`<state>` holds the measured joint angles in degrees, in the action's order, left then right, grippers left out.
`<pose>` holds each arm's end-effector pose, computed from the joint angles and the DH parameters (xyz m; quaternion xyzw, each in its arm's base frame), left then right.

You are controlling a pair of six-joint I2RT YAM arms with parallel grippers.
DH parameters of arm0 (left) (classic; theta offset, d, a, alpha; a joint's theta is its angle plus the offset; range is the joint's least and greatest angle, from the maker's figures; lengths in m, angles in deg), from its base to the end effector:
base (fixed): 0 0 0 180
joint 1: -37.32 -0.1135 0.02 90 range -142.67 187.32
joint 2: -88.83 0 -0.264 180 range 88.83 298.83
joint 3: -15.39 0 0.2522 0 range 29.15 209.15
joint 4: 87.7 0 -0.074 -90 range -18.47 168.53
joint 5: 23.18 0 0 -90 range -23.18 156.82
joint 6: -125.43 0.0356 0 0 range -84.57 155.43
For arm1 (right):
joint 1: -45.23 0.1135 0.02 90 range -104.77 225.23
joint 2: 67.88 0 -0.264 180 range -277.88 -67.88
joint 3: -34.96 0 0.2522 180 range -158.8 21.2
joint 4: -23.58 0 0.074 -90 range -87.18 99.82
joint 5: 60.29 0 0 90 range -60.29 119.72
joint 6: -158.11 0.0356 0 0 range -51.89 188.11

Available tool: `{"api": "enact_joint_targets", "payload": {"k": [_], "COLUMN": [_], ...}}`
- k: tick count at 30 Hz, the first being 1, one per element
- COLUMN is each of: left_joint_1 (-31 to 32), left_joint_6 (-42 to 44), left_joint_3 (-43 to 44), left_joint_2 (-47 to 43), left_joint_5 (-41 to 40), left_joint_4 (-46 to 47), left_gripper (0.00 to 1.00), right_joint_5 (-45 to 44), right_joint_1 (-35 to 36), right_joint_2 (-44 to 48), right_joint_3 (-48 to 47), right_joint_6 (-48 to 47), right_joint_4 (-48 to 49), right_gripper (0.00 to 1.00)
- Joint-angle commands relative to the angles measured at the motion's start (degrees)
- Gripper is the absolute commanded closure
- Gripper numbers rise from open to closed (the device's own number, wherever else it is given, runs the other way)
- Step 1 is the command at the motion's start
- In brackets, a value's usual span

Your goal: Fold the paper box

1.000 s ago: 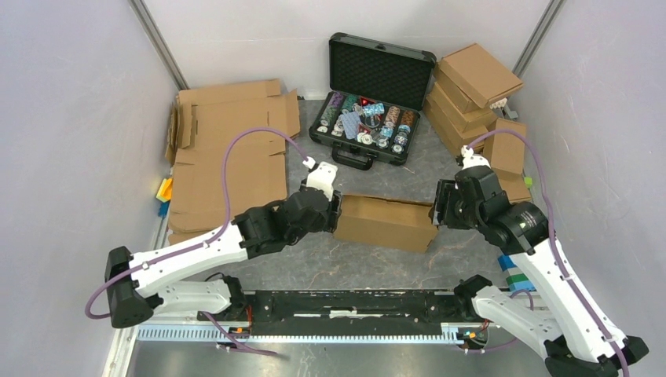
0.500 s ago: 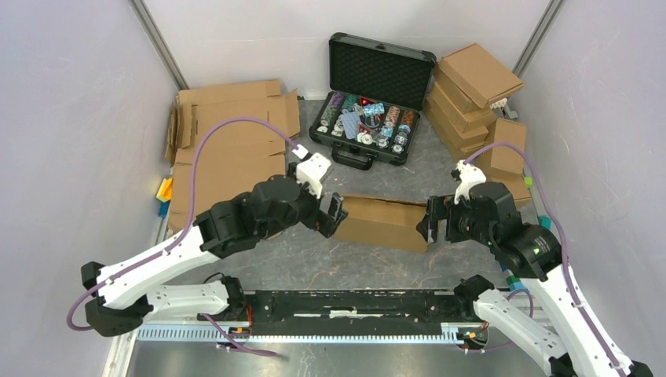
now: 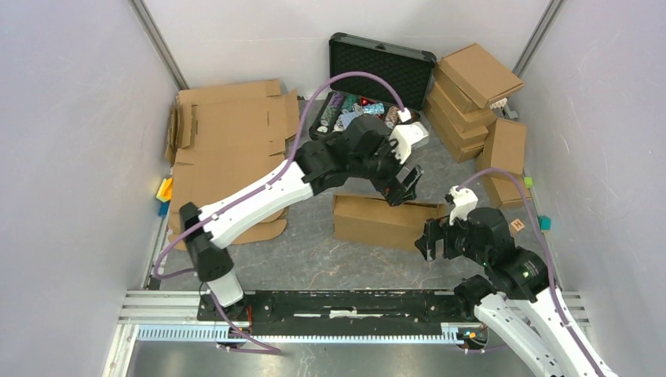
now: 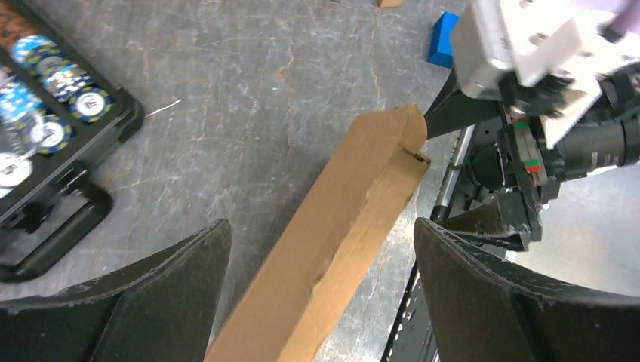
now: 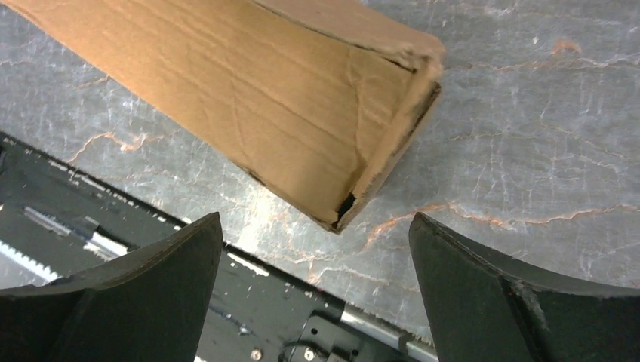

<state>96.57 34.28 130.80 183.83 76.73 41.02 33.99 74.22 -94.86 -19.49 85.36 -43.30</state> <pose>0.1854 -0.3237 0.4085 0.4580 0.7368 -0.3122 0.3871 0.0801 0.0474 0.2801 -0.1083 0.8971 0.1987 0.3794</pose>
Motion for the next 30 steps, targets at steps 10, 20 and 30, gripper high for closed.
{"api": "enact_joint_targets", "payload": {"k": [10, 20, 30], "left_joint_1": [-1.2, -1.6, -1.6], "left_joint_6": [2.5, 1.6, -0.3], "left_joint_3": [8.0, 4.8, 1.2], "left_joint_2": [10.8, 11.6, 12.8], "left_joint_5": [19.9, 22.3, 22.9], "left_joint_4": [-2.4, 1.0, 2.6], "left_gripper": [0.27, 0.60, 0.78], "right_joint_5": [-2.2, 0.4, -0.2], "right_joint_1": [0.2, 0.2, 0.2], "right_joint_2": [14.2, 14.1, 14.3], "right_joint_3": [12.0, 16.1, 17.2], "right_joint_6": [0.3, 4.8, 5.1], "right_joint_4": [15.6, 19.2, 20.7], "right_gripper": [0.16, 0.21, 0.27]}}
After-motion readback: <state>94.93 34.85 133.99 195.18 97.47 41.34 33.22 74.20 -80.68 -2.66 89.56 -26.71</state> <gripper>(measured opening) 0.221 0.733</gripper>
